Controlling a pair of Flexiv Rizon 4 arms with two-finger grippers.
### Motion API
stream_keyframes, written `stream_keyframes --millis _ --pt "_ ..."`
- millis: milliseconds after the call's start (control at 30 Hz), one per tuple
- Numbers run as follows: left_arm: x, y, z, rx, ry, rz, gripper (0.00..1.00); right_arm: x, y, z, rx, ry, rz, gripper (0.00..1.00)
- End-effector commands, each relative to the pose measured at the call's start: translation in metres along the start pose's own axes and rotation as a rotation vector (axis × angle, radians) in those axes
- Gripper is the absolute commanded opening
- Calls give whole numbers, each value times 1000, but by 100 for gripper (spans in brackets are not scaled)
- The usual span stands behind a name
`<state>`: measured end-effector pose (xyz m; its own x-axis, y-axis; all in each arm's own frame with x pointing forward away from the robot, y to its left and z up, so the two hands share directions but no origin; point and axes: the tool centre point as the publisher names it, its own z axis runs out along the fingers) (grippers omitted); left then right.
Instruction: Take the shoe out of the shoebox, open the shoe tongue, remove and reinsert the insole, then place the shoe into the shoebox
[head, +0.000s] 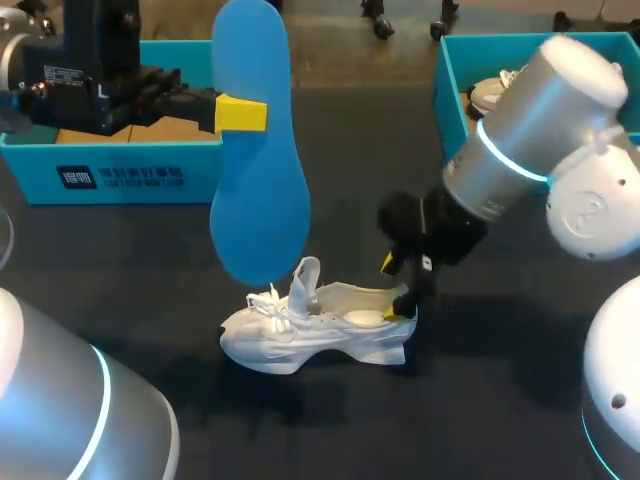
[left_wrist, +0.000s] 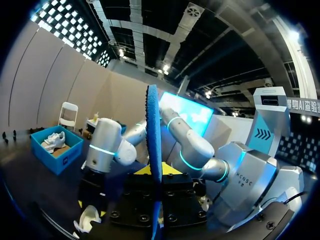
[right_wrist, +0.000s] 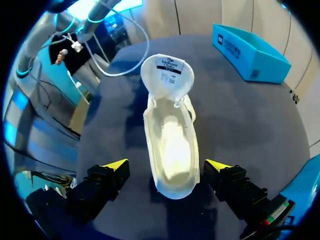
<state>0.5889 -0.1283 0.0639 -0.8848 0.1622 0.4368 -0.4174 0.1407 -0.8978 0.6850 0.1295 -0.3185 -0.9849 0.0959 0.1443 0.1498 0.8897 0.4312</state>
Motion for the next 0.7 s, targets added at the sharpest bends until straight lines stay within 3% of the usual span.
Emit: stream_keyframes --millis 33,333,467,633,700 --pt "-3 -2 2 -3 4 0 0 9 9 -1 441 -48 1 100" --pt "-3 -2 2 -3 4 0 0 9 9 -1 441 -48 1 100" --pt "-3 -2 2 -3 4 0 0 8 17 -3 484 -36 22 100" --pt "-3 -2 2 -3 4 0 0 17 14 -1 459 -63 51 100" --pt "-3 -2 2 -3 4 0 0 20 16 -1 497 -60 76 100"
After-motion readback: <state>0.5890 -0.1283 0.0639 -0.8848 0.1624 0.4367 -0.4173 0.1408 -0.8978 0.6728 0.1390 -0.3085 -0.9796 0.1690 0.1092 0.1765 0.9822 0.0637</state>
